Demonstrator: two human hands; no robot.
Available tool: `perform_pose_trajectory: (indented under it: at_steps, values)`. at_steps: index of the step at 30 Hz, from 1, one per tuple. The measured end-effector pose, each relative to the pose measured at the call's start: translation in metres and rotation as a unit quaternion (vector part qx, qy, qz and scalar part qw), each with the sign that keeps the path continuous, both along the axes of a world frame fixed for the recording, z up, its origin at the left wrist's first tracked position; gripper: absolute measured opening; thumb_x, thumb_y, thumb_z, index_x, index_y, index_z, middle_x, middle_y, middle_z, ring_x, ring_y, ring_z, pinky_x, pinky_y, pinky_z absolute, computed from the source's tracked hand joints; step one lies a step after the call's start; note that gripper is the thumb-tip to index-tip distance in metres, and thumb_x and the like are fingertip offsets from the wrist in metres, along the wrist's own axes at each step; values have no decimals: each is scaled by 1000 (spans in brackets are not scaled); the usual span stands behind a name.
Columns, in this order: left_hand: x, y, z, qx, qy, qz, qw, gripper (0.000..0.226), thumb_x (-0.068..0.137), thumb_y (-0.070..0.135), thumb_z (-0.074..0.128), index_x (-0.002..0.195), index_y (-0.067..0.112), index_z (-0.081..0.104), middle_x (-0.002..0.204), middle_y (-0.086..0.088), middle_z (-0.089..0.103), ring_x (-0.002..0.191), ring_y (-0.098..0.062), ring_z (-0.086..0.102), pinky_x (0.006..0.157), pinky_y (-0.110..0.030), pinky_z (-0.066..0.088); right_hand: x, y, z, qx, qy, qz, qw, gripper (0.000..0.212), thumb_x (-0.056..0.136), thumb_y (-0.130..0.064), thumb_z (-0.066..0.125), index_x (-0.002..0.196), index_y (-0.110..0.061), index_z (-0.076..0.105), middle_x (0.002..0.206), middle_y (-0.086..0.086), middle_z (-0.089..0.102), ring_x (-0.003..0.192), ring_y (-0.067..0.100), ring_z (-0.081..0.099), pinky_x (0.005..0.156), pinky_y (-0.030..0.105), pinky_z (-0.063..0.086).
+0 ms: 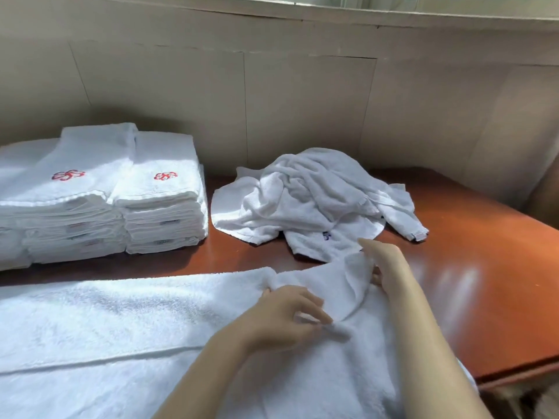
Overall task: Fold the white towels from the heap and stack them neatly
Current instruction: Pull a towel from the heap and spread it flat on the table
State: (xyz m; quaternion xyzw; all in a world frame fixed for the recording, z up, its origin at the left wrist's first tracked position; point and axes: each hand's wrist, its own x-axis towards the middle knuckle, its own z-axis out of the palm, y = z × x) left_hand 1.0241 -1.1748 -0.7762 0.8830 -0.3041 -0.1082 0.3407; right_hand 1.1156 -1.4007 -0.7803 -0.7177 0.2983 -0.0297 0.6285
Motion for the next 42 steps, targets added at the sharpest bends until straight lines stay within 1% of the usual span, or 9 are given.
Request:
perform_pose_trajectory:
  at_steps: [2,7,10,14,21,27,34,38,42]
  values:
    - [2,7,7,-34,1,45,998,21,92,31,59,110,32,70,133,14,50,113,18,39,95,-6,33,-7,-10,0,101,-59,-37,993,17,83,-20,69,71,-12,59,68,5,55,56,21,52,53,26,42]
    - [17,42,4,82,-67,225,969,43,98,39,45,138,24,44,144,4,41,132,-15,37,107,-31,33,-29,-42,16,248,-229,-99,936,18,74,6,58,87,-6,63,79,12,55,61,23,57,64,31,45]
    - [18,55,-13,272,-14,220,937,59,99,50,30,152,25,17,160,-3,12,147,-20,11,117,-42,17,-45,-51,17,138,-167,-47,975,39,71,20,46,95,-8,59,89,14,54,67,22,57,58,28,43]
    - [15,57,-26,270,-18,214,939,63,99,53,21,154,28,2,161,-1,-8,148,-19,-5,118,-45,2,-59,-49,9,19,-28,-4,999,67,75,21,36,131,-12,51,123,8,47,110,30,47,86,37,45]
    - [0,65,-32,247,-84,252,932,68,94,63,14,153,31,4,162,2,-4,148,-16,-4,119,-45,1,-75,-57,38,94,-108,9,990,88,69,26,26,138,-26,41,119,10,57,87,31,57,58,30,39]
    - [-11,82,-29,271,-78,250,926,69,92,68,18,152,38,4,162,0,-6,148,-19,-5,118,-47,3,-70,-41,10,-227,20,-20,974,55,79,14,36,128,-1,56,120,17,58,107,33,54,75,31,45]
    - [-19,102,-32,284,-76,238,926,77,86,77,20,151,42,0,161,0,-11,148,-20,-7,118,-50,2,-70,15,17,-559,162,17,813,36,86,-10,46,121,-15,48,131,16,40,122,40,35,103,48,33]
    - [-22,110,-31,298,-46,240,923,74,85,78,15,149,47,-4,160,2,-15,148,-20,-11,113,-59,-2,-62,76,9,-535,81,195,818,35,95,-34,41,126,-18,47,138,11,43,125,35,38,101,45,34]
    - [-21,144,-27,293,59,378,876,70,82,81,9,144,55,-9,159,7,-20,146,-26,-17,103,-74,-4,-58,115,-21,-518,169,286,788,78,85,-77,14,151,-36,4,160,10,-7,143,45,-6,104,71,2]
